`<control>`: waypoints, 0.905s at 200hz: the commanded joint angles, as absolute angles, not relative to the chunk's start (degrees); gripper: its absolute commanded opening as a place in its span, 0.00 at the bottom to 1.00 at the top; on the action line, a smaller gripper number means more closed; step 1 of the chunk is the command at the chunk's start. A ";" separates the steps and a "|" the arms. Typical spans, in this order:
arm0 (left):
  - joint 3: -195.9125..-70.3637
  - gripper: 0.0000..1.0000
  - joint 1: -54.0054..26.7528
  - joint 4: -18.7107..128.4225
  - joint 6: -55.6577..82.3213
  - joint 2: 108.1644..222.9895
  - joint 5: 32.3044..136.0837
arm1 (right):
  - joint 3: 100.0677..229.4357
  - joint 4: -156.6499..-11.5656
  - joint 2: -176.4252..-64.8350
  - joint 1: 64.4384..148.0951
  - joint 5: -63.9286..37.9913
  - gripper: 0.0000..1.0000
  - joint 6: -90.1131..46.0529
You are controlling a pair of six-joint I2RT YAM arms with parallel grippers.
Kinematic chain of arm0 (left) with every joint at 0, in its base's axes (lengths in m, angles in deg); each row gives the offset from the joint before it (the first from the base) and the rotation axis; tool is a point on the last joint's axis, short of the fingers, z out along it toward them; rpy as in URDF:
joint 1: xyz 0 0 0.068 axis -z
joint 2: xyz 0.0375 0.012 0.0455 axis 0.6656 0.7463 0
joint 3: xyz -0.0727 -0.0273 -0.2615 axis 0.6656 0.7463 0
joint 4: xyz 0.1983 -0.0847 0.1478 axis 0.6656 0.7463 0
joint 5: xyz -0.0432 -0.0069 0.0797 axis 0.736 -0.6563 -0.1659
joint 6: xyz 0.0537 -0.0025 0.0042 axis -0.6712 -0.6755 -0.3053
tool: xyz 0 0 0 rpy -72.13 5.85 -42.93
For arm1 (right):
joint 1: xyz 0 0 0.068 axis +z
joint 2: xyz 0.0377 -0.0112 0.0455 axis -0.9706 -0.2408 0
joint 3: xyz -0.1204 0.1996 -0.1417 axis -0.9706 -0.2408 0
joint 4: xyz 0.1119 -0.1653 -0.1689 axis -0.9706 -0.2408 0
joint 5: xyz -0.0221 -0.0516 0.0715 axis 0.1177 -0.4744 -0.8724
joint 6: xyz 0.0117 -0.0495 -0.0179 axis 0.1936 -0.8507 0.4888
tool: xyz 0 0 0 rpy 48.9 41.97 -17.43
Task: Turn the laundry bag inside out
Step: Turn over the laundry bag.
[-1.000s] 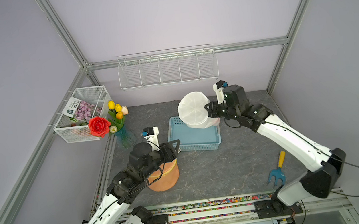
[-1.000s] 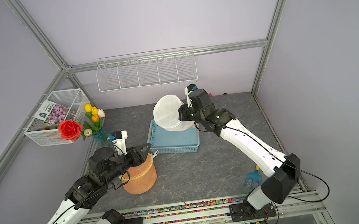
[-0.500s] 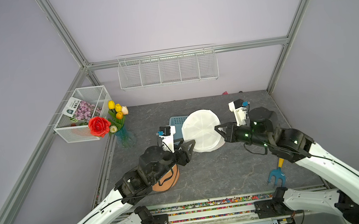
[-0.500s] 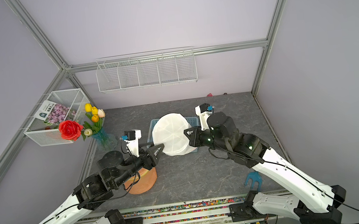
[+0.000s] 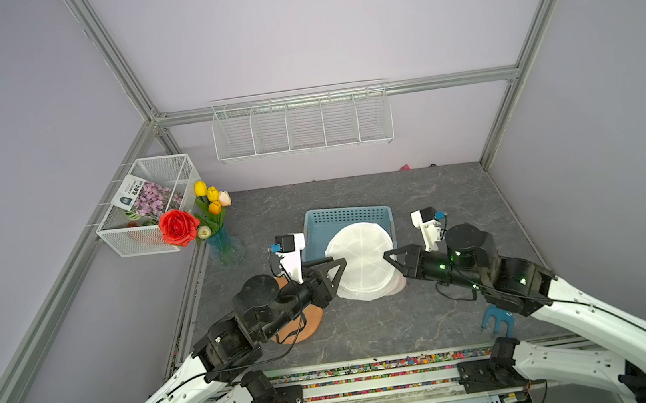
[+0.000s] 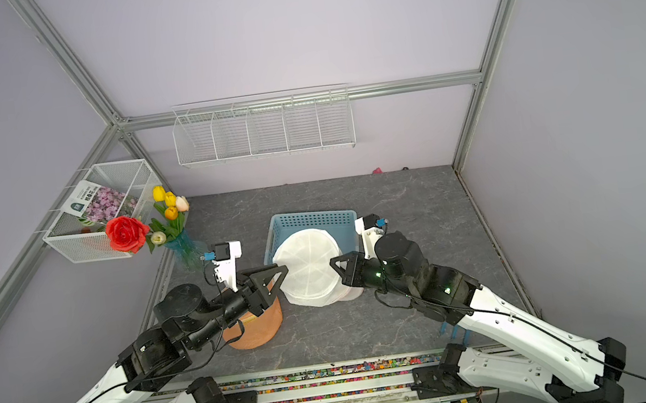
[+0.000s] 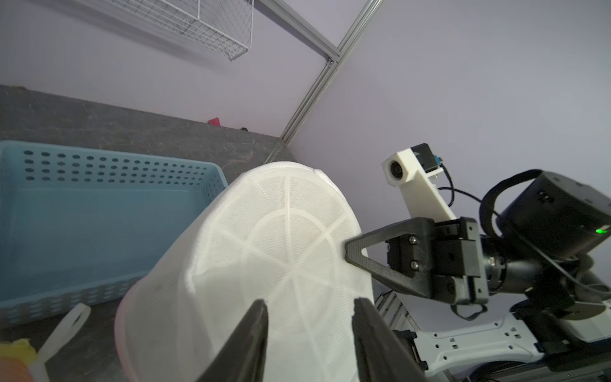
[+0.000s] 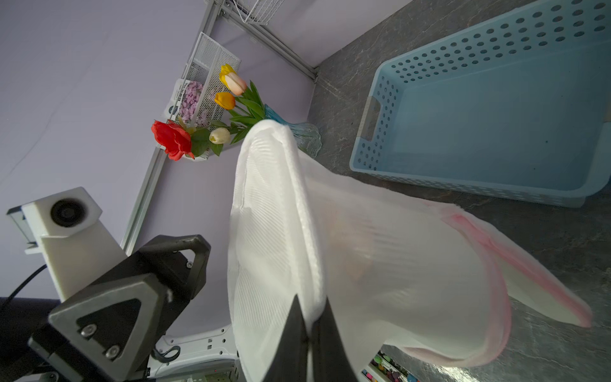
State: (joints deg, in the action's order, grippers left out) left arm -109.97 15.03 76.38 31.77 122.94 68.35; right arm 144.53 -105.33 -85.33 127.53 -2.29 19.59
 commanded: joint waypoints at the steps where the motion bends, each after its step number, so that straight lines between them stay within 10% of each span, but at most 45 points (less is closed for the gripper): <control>1: -111.94 0.54 15.32 89.12 34.96 120.64 62.16 | 143.51 -100.12 -83.20 127.88 -1.54 0.00 21.37; 86: -104.79 0.63 15.32 78.02 36.24 120.31 68.68 | 138.32 -92.44 -85.05 127.91 -7.49 0.00 20.44; 141: -107.17 0.00 15.32 81.78 37.74 122.96 69.53 | 132.73 -88.24 -86.03 125.71 -10.29 0.00 21.45; 181: -118.89 0.00 15.32 97.63 44.04 130.90 66.40 | 136.20 -102.84 -85.79 125.52 -5.63 0.49 4.50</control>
